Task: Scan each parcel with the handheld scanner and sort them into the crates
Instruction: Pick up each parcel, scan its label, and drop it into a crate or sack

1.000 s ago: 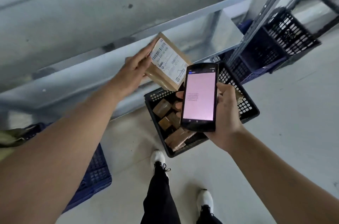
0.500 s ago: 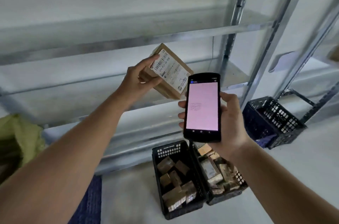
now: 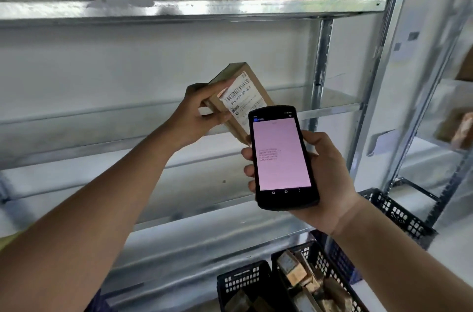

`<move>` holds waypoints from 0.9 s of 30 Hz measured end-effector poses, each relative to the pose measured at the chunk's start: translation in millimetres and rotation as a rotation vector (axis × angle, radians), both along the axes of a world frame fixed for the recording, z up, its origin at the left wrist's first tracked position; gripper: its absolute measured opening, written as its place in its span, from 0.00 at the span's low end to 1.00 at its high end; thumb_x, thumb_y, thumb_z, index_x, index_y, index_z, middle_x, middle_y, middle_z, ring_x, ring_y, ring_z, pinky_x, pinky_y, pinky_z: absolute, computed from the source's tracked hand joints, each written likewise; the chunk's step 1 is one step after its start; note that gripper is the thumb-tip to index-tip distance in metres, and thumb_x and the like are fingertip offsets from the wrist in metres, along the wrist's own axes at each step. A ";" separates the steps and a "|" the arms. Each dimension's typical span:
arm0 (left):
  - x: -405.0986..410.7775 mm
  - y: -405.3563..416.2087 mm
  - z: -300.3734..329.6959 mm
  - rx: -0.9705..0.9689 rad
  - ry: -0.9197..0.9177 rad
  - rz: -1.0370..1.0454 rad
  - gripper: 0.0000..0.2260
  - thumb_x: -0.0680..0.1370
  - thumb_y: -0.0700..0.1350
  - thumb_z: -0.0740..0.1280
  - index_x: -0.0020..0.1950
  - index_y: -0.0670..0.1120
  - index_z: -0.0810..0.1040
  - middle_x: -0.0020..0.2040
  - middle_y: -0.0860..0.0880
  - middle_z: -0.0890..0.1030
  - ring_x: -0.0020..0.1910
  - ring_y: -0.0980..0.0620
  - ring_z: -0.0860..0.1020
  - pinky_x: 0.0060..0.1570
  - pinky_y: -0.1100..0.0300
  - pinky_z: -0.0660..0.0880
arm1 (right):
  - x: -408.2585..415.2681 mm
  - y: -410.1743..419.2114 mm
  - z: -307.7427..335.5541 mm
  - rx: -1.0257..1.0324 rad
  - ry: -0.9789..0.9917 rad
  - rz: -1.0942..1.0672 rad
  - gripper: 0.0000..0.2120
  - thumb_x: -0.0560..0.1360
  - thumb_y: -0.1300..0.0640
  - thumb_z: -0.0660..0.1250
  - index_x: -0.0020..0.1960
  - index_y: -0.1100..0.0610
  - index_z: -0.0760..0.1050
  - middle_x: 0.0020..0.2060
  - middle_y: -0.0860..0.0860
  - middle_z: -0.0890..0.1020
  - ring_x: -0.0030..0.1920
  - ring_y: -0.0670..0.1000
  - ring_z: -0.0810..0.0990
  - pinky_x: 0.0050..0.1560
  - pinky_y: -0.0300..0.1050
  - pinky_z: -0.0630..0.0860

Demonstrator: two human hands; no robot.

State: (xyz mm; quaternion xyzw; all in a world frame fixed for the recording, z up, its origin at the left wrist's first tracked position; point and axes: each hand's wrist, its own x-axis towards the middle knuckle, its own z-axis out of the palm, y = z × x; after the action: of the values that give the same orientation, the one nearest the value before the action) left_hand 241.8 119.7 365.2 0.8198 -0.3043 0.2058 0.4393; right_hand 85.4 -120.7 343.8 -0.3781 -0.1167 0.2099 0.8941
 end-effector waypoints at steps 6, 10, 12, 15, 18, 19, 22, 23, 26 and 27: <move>6.2 2.1 13.3 0.021 -0.028 -0.042 0.34 0.77 0.35 0.77 0.79 0.58 0.72 0.69 0.44 0.69 0.71 0.48 0.73 0.70 0.65 0.72 | -5.5 9.0 15.1 -0.014 -0.033 0.072 0.34 0.82 0.41 0.54 0.75 0.64 0.75 0.56 0.65 0.82 0.48 0.63 0.82 0.49 0.55 0.82; 5.3 -0.5 19.4 0.028 -0.042 -0.080 0.35 0.78 0.35 0.76 0.78 0.61 0.72 0.69 0.44 0.69 0.73 0.48 0.72 0.71 0.63 0.73 | -9.1 11.3 21.3 -0.026 -0.067 0.099 0.34 0.82 0.40 0.55 0.75 0.64 0.75 0.56 0.65 0.82 0.48 0.63 0.82 0.48 0.55 0.82; 6.5 -1.0 21.3 0.041 -0.062 -0.087 0.34 0.78 0.34 0.75 0.79 0.60 0.72 0.69 0.43 0.70 0.76 0.48 0.69 0.72 0.63 0.72 | -10.4 12.1 22.8 -0.033 -0.079 0.110 0.34 0.81 0.40 0.55 0.75 0.64 0.75 0.57 0.65 0.82 0.48 0.64 0.82 0.48 0.55 0.82; 6.3 -2.1 23.8 0.043 -0.060 -0.090 0.35 0.78 0.33 0.75 0.79 0.60 0.72 0.69 0.42 0.70 0.76 0.49 0.67 0.69 0.68 0.71 | -11.6 11.5 24.9 -0.026 -0.089 0.114 0.34 0.82 0.40 0.55 0.76 0.64 0.74 0.57 0.65 0.82 0.48 0.64 0.82 0.48 0.55 0.82; 5.8 -0.8 22.1 0.030 -0.035 -0.068 0.35 0.78 0.36 0.76 0.78 0.63 0.72 0.69 0.44 0.71 0.76 0.51 0.67 0.74 0.61 0.70 | -12.2 10.9 24.0 -0.020 -0.099 0.110 0.34 0.82 0.40 0.55 0.75 0.64 0.75 0.57 0.66 0.82 0.48 0.64 0.83 0.47 0.56 0.82; 4.3 -0.4 20.8 0.013 -0.012 -0.054 0.35 0.78 0.37 0.76 0.78 0.65 0.72 0.69 0.45 0.71 0.75 0.53 0.68 0.75 0.58 0.70 | -11.6 11.2 22.4 -0.017 -0.109 0.097 0.34 0.82 0.40 0.54 0.75 0.64 0.75 0.57 0.66 0.82 0.48 0.64 0.83 0.47 0.56 0.83; -10.5 4.0 13.2 -0.089 0.080 -0.022 0.34 0.79 0.37 0.75 0.78 0.64 0.71 0.69 0.47 0.75 0.69 0.56 0.74 0.72 0.60 0.73 | -6.3 15.8 16.0 -0.032 -0.139 0.014 0.32 0.82 0.40 0.53 0.72 0.61 0.79 0.59 0.68 0.83 0.49 0.65 0.84 0.50 0.59 0.84; -18.1 8.0 7.8 -0.131 0.106 -0.021 0.33 0.80 0.36 0.74 0.79 0.61 0.71 0.69 0.48 0.78 0.67 0.55 0.77 0.68 0.61 0.76 | -3.5 19.6 13.4 -0.034 -0.141 -0.008 0.32 0.82 0.40 0.53 0.71 0.61 0.80 0.60 0.68 0.83 0.49 0.65 0.84 0.52 0.59 0.84; -45.9 36.6 -18.5 -0.273 0.197 0.079 0.32 0.81 0.34 0.72 0.78 0.61 0.72 0.67 0.55 0.82 0.65 0.56 0.81 0.63 0.58 0.79 | 8.7 42.5 1.2 -0.037 -0.111 0.006 0.32 0.82 0.40 0.52 0.71 0.60 0.80 0.59 0.67 0.84 0.49 0.64 0.84 0.52 0.59 0.84; -57.1 51.4 -29.6 -0.305 0.224 0.131 0.31 0.81 0.33 0.71 0.77 0.62 0.73 0.66 0.57 0.82 0.64 0.57 0.81 0.62 0.58 0.79 | 13.9 54.5 -5.5 -0.042 -0.093 0.032 0.32 0.82 0.40 0.51 0.71 0.60 0.79 0.58 0.66 0.84 0.49 0.64 0.84 0.52 0.59 0.84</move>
State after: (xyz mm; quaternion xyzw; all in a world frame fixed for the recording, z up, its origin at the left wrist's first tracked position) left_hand 184.8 171.1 335.6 0.7794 -0.1648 0.1854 0.5753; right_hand 99.2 -66.2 338.3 -0.4040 -0.1597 0.2086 0.8762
